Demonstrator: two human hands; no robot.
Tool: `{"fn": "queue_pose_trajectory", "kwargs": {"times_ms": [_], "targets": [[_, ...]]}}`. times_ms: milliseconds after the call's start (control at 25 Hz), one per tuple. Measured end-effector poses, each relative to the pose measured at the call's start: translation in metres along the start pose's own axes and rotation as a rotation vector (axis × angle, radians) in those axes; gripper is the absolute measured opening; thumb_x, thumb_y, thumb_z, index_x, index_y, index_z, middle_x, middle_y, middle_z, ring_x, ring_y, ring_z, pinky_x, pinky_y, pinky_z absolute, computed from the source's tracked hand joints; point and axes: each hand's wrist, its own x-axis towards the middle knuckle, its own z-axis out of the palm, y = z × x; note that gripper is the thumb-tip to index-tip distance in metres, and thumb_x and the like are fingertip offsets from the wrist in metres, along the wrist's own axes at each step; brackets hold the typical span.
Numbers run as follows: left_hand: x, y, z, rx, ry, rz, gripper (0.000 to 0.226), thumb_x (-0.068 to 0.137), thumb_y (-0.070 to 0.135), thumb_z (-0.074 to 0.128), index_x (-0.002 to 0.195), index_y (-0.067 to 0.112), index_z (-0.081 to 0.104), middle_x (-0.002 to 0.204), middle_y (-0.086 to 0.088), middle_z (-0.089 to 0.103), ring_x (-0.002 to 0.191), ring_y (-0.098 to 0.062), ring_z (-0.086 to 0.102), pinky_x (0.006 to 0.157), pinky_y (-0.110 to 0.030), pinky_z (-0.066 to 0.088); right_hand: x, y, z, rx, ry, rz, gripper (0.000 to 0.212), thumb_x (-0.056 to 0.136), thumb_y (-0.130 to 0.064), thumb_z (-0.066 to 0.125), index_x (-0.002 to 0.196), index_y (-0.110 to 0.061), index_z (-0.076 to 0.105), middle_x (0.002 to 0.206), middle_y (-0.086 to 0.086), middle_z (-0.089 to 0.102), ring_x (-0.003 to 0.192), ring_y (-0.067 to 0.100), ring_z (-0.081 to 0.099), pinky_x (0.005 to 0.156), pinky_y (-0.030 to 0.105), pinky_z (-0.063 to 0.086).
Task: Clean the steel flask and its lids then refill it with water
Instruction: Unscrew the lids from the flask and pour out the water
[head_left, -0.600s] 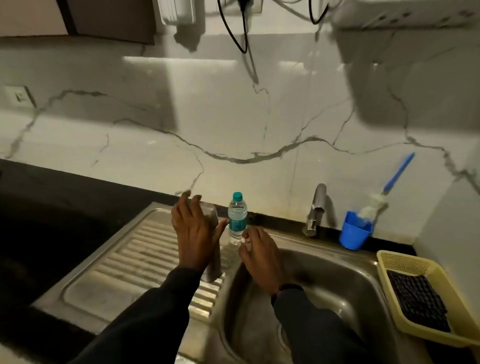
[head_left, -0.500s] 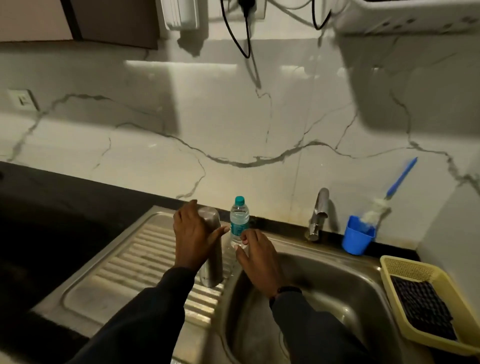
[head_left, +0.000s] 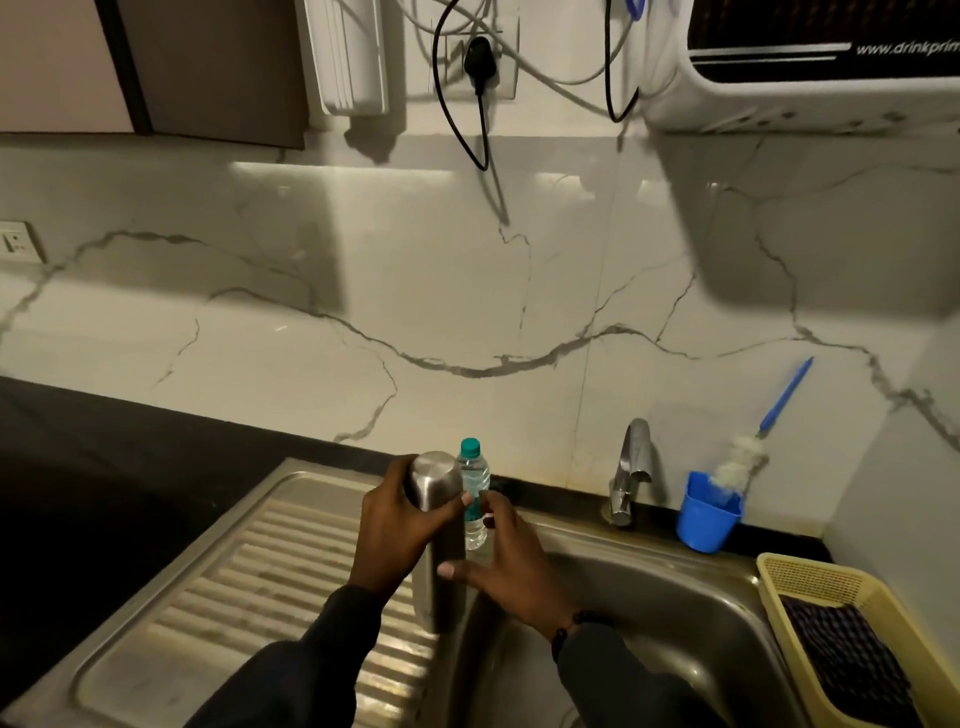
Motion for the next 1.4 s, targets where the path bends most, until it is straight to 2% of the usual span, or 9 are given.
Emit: {"fn": "queue_pose_trajectory", "kwargs": {"times_ms": [160, 320, 480, 720, 920, 1040, 1120, 1280, 1400], "targets": [[0.000, 0.056, 0.008, -0.192, -0.134, 0.083, 0.058, 0.065, 0.043, 0.089, 0.112, 0.025, 0.060, 0.101, 0.010, 0.070, 0.093, -0.008, 0.069, 0.077, -0.026, 0.059, -0.015, -0.024, -0.023, 0.314, 0.043, -0.030, 0.081, 0.065, -0.032, 0.087, 0.131, -0.035, 0.040, 0.122, -0.020, 0.059, 0.111, -0.001, 0.058, 0.088, 0.019, 0.049], [0.017, 0.115, 0.009, -0.420, -0.477, 0.147, 0.070, 0.068, 0.040, 0.083, 0.124, 0.016, 0.049, 0.114, -0.003, 0.068, 0.108, -0.026, 0.066, 0.082, -0.035, 0.058, -0.037, -0.051, -0.066, 0.376, 0.123, -0.117, 0.059, 0.070, -0.027, 0.084, 0.118, -0.035, 0.050, 0.106, -0.022, 0.067, 0.100, -0.001, 0.064, 0.081, 0.017, 0.053], [0.045, 0.158, 0.017, -0.682, -0.906, 0.123, 0.090, 0.073, 0.040, 0.084, 0.139, -0.003, 0.040, 0.122, -0.029, 0.061, 0.121, -0.045, 0.057, 0.102, -0.055, 0.047, -0.050, -0.063, -0.096, 0.569, 0.038, -0.149, 0.064, 0.069, -0.034, 0.084, 0.125, -0.028, 0.053, 0.118, 0.008, 0.066, 0.110, 0.030, 0.063, 0.094, 0.054, 0.050], [0.027, 0.191, 0.056, -0.708, -0.610, -0.007, 0.043, 0.077, 0.022, 0.076, 0.113, 0.006, 0.056, 0.095, -0.020, 0.071, 0.090, -0.037, 0.072, 0.074, -0.039, 0.057, -0.062, -0.072, -0.120, 0.651, 0.207, -0.159, 0.063, 0.056, -0.039, 0.083, 0.113, -0.028, 0.059, 0.105, 0.005, 0.070, 0.099, 0.025, 0.068, 0.088, 0.046, 0.055], [0.014, 0.219, 0.060, -0.556, -0.397, 0.064, 0.033, 0.079, 0.022, 0.082, 0.103, 0.013, 0.061, 0.097, -0.020, 0.070, 0.089, -0.039, 0.072, 0.077, -0.047, 0.062, -0.071, -0.085, -0.134, 0.481, 0.333, -0.145, 0.061, 0.057, -0.035, 0.082, 0.112, -0.033, 0.055, 0.101, -0.005, 0.069, 0.094, 0.009, 0.067, 0.080, 0.030, 0.057], [0.009, 0.230, 0.068, -0.370, -0.083, 0.139, 0.037, 0.075, 0.029, 0.084, 0.101, 0.020, 0.059, 0.088, 0.001, 0.069, 0.078, -0.011, 0.069, 0.067, -0.023, 0.059, -0.070, -0.095, -0.132, 0.168, 0.590, -0.227, 0.036, 0.078, -0.017, 0.071, 0.106, -0.024, 0.051, 0.088, -0.012, 0.062, 0.078, -0.001, 0.062, 0.074, 0.020, 0.053], [-0.004, 0.236, 0.077, -0.322, 0.038, 0.131, 0.042, 0.077, 0.033, 0.083, 0.107, 0.023, 0.054, 0.092, 0.007, 0.066, 0.076, -0.006, 0.065, 0.063, -0.016, 0.054, -0.072, -0.094, -0.128, 0.179, 0.645, -0.244, 0.034, 0.083, -0.013, 0.067, 0.110, -0.026, 0.052, 0.092, -0.014, 0.062, 0.080, -0.001, 0.061, 0.076, 0.023, 0.052], [-0.013, 0.225, 0.059, -0.372, -0.236, 0.032, 0.037, 0.094, 0.033, 0.063, 0.127, 0.027, 0.047, 0.114, 0.009, 0.063, 0.102, -0.005, 0.063, 0.077, -0.017, 0.050, -0.068, -0.082, -0.137, 0.232, 0.522, -0.216, 0.046, 0.069, -0.033, 0.077, 0.107, -0.039, 0.051, 0.096, -0.016, 0.064, 0.087, 0.002, 0.064, 0.073, 0.019, 0.055], [0.023, 0.209, 0.023, -0.429, -0.600, 0.103, 0.052, 0.086, 0.023, 0.075, 0.131, 0.023, 0.049, 0.120, 0.004, 0.070, 0.114, -0.016, 0.065, 0.085, -0.024, 0.054, -0.068, -0.076, -0.154, 0.222, 0.263, -0.193, 0.057, 0.066, -0.041, 0.082, 0.111, -0.045, 0.048, 0.103, -0.019, 0.063, 0.095, 0.002, 0.063, 0.081, 0.025, 0.056]]}}
